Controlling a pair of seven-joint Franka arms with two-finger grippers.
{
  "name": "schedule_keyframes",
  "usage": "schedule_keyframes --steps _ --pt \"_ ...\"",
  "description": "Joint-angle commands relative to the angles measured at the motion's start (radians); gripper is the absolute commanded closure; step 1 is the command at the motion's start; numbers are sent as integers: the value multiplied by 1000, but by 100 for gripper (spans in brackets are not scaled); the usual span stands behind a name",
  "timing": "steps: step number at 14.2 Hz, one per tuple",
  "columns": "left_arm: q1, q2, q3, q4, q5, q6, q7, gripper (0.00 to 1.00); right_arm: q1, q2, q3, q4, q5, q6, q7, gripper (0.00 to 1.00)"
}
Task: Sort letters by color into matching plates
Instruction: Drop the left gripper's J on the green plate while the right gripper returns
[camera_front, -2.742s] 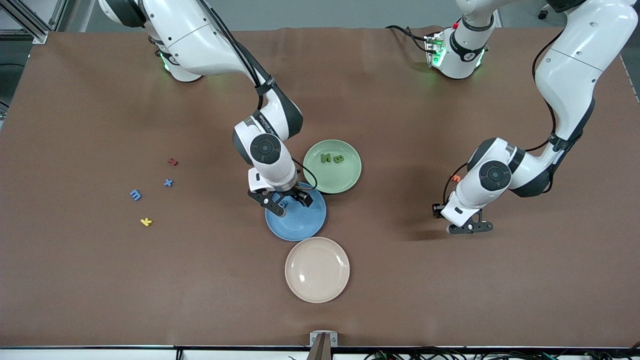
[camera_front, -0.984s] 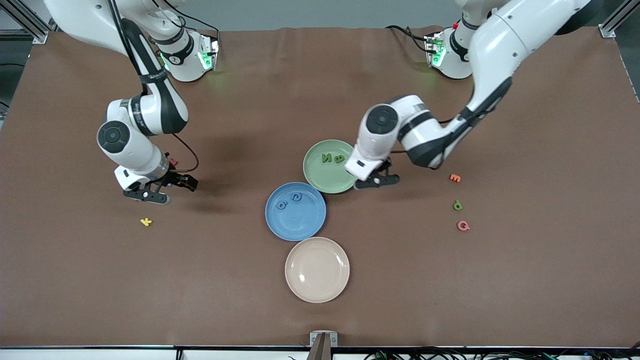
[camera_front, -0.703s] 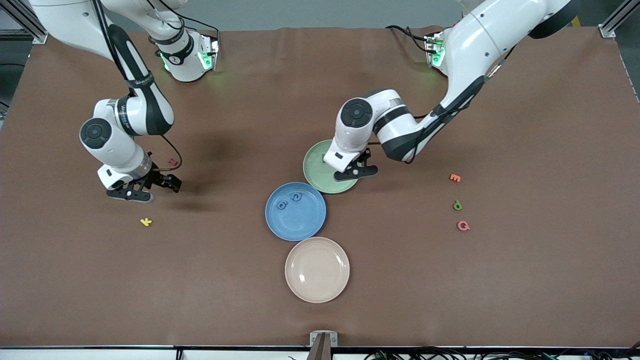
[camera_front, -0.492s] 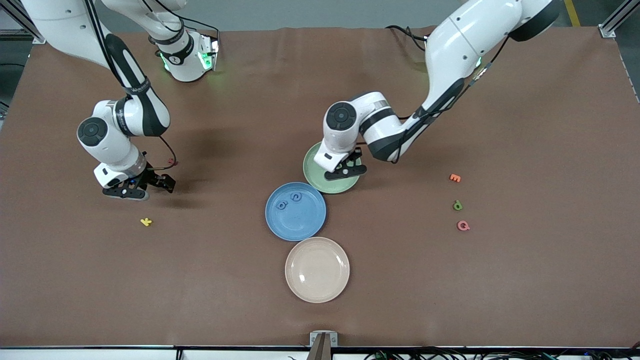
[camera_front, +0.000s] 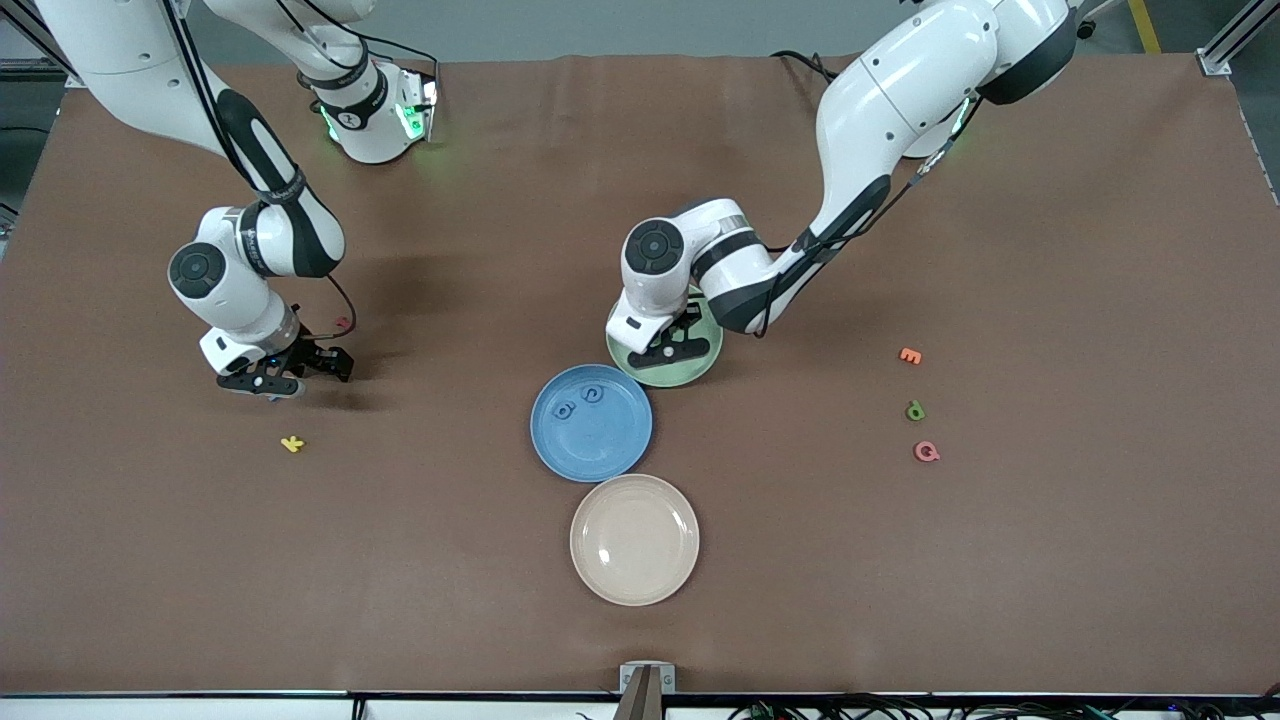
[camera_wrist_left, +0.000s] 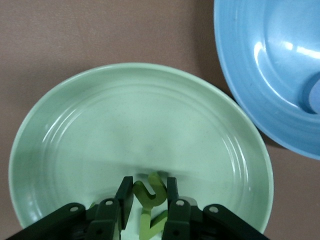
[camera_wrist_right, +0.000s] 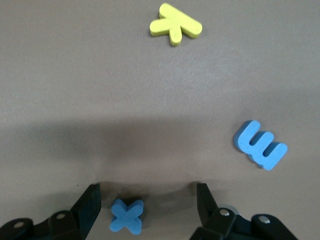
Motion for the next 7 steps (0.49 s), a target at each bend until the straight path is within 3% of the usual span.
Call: schedule_keyframes --steps 1,4,6,7 --pt "-4 2 6 30 -5 -14 10 23 -19 -24 17 -37 -9 9 4 16" --pt "31 -21 6 27 -8 -17 7 15 -19 -24 17 -45 -7 8 5 30" --pt "57 -41 3 26 -11 -21 10 0 -18 -24 17 -45 -7 6 5 53" --pt "75 -55 -2 22 -11 -23 10 0 -18 -24 19 -45 -7 6 5 64"
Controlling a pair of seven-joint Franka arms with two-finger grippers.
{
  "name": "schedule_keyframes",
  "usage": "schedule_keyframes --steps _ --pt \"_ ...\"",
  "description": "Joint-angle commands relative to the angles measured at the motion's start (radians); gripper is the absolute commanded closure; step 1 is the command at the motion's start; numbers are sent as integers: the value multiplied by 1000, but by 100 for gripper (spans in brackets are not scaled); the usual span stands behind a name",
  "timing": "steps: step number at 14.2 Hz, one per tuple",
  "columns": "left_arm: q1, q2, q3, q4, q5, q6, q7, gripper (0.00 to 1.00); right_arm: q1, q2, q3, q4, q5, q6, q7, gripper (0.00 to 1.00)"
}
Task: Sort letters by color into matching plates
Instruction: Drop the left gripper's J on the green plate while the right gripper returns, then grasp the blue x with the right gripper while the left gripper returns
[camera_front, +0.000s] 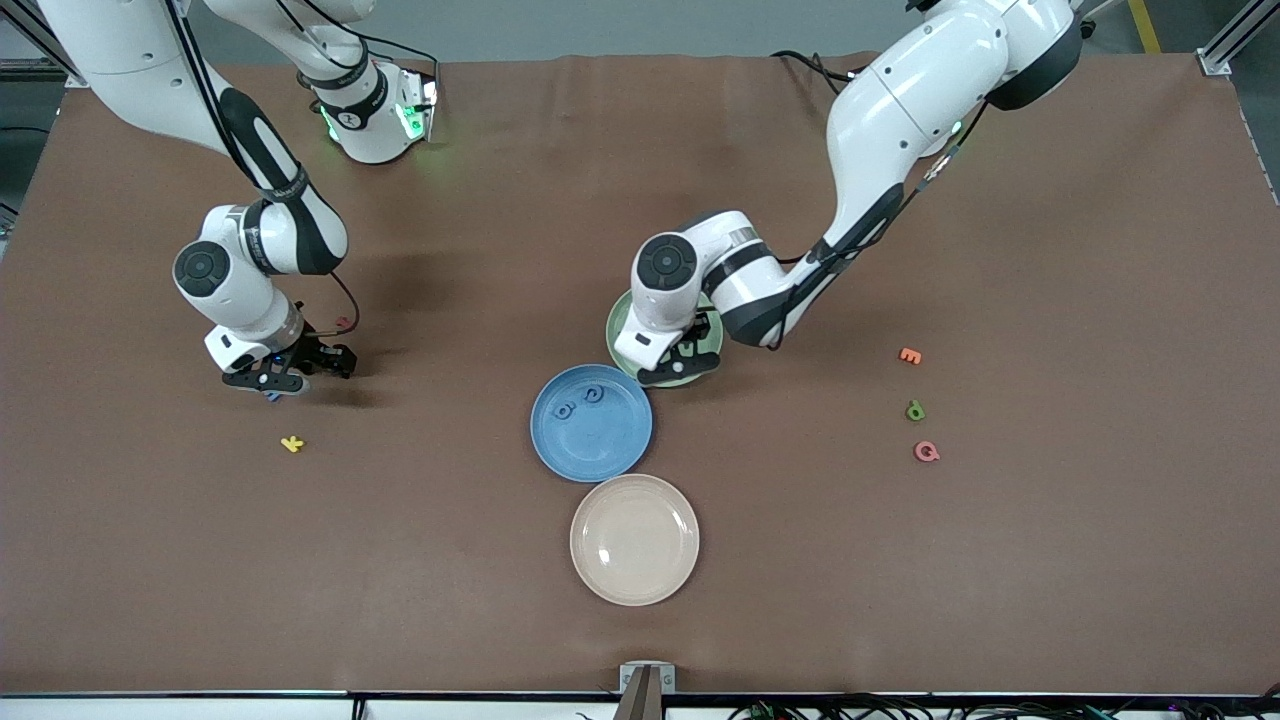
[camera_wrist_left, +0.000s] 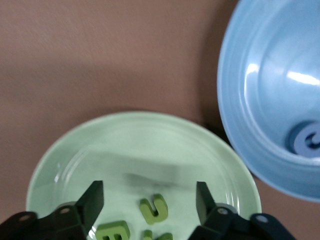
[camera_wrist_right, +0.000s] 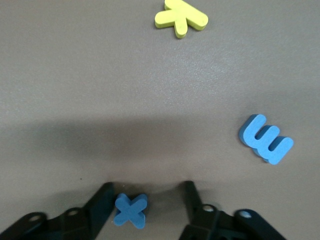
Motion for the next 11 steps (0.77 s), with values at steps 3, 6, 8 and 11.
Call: schedule_keyframes --steps 3,6,8,11 --pt "86 -116 -11 -63 -13 -29 31 1 -16 -16 14 -37 -7 8 10 89" --pt "204 -202 -38 -178 -11 -29 148 1 -16 -16 14 -35 -6 9 10 96" --pt "325 -248 -87 -259 -11 -30 228 1 -15 -16 14 -35 -6 8 10 98" --pt "480 -268 -139 -333 10 -21 314 1 -18 -13 14 -34 -4 8 10 18"
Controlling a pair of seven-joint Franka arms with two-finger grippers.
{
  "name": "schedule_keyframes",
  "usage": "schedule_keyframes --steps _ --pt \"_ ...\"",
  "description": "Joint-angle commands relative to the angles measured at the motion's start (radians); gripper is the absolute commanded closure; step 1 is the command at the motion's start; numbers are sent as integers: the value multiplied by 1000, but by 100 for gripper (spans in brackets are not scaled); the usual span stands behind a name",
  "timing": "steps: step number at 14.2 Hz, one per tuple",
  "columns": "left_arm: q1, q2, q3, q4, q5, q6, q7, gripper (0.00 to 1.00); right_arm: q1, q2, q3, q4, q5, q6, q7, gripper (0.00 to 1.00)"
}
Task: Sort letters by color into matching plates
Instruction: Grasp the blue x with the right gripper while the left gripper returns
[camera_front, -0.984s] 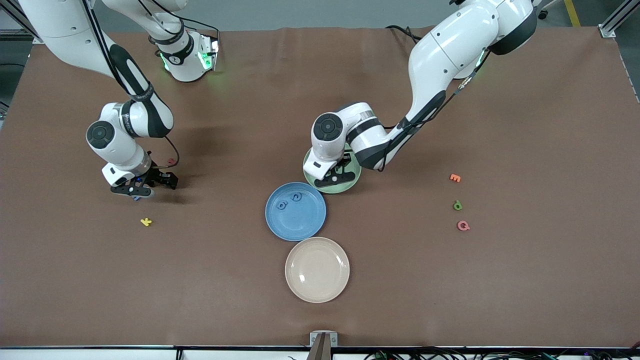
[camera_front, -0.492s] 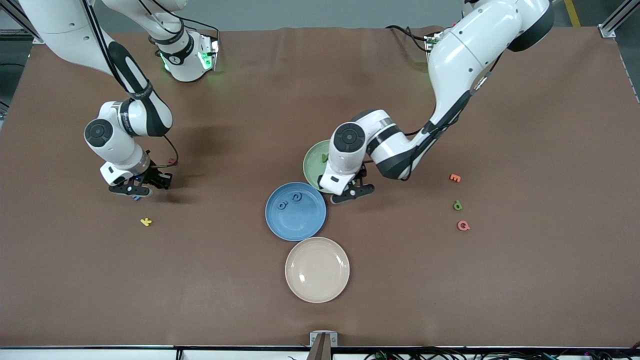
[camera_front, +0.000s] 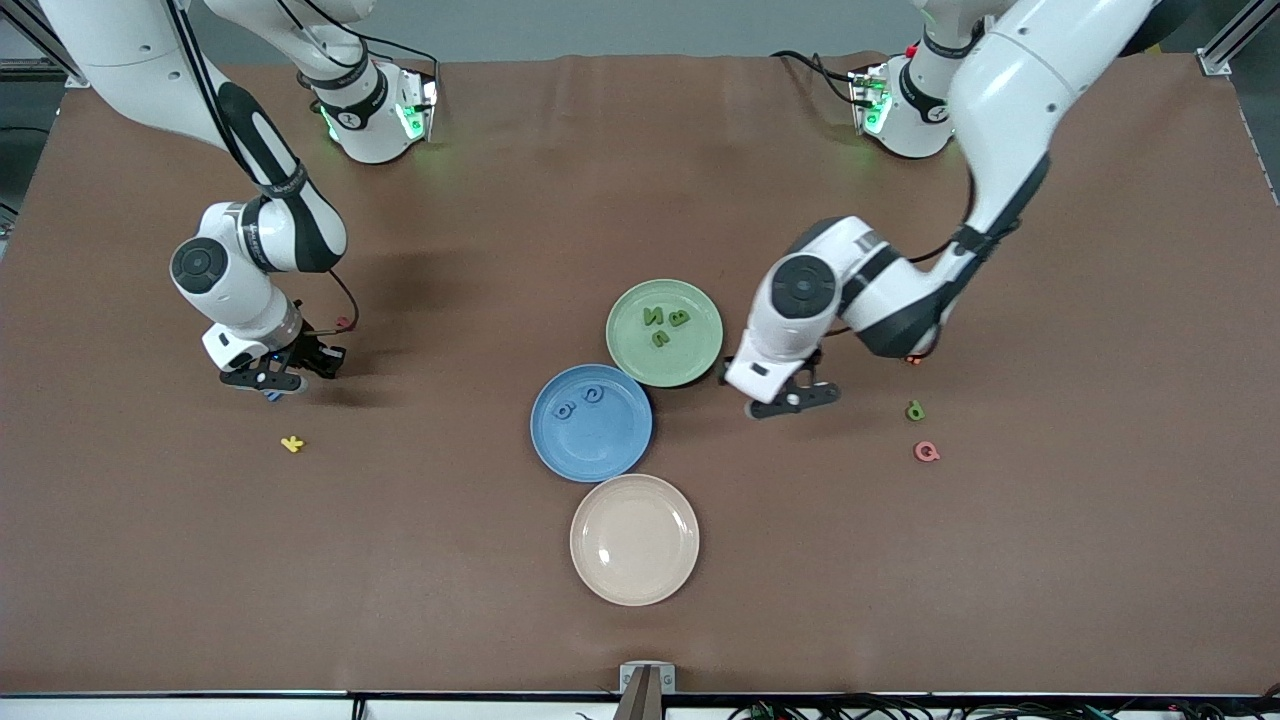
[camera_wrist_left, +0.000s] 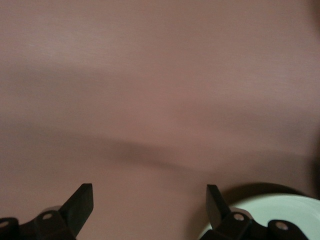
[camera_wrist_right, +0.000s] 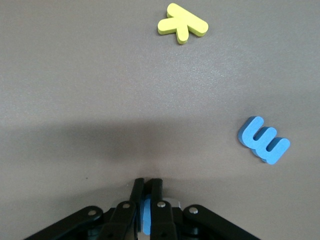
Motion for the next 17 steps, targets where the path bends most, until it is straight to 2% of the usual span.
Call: schedule_keyframes --steps 1,5,9,10,11,13,15,17 --pt "142 -49 -58 -95 27 14 65 1 -17 -2 10 -32 0 11 7 12" --pt "307 -48 -96 -150 101 37 174 1 -17 -5 11 -55 2 11 30 12" --pt "424 -45 -112 -190 116 42 291 1 -14 -5 11 -59 2 11 35 19" --pt "441 -43 -112 -199 130 48 303 1 -14 -5 11 -62 2 9 31 26" --pt "455 -36 -112 -207 159 59 303 1 -14 -5 11 -62 2 9 25 38" --pt "476 -20 -110 -222 204 92 303 1 -14 -5 11 -62 2 6 24 70" --pt "501 6 -110 -220 248 108 303 1 -14 -5 11 -61 2 -4 24 95" --pt "516 32 -109 -216 281 134 302 2 -11 -10 13 -58 2 -4 28 99"
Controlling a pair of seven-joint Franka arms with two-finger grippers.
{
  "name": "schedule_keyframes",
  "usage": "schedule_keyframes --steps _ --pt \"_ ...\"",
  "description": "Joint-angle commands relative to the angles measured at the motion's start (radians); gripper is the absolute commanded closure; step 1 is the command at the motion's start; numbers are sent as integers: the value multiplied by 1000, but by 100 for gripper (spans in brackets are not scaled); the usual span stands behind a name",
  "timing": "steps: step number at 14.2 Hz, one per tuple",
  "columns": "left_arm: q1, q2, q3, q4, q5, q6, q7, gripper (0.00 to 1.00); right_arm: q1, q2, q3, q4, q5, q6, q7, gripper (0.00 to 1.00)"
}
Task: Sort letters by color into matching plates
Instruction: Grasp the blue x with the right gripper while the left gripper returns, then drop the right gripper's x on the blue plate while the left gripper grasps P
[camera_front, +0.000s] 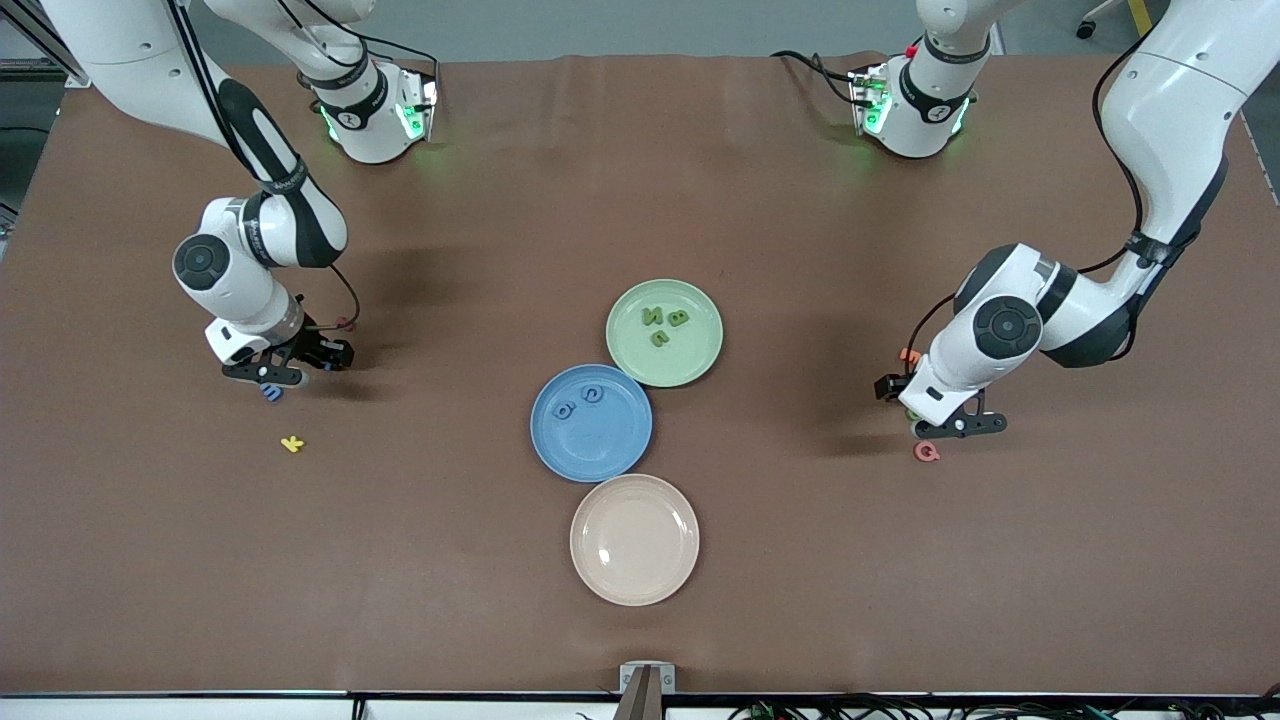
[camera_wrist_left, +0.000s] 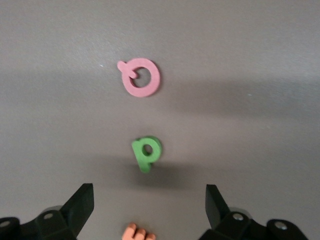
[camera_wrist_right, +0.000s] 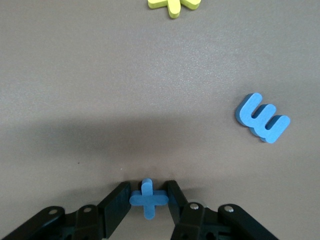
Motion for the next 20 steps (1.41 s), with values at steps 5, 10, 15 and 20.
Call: schedule_keyframes --steps 5,10,15,20 --pt "32 64 15 -5 78 94 -3 15 116 -27 20 92 2 -177 169 100" --pt "29 84 31 0 86 119 -3 35 387 34 20 408 61 -422 550 100" --pt "27 84 34 0 86 119 -3 61 579 264 19 743 141 -482 876 100" --pt "26 86 34 14 86 119 -1 65 658 448 19 1014 137 -549 1059 100"
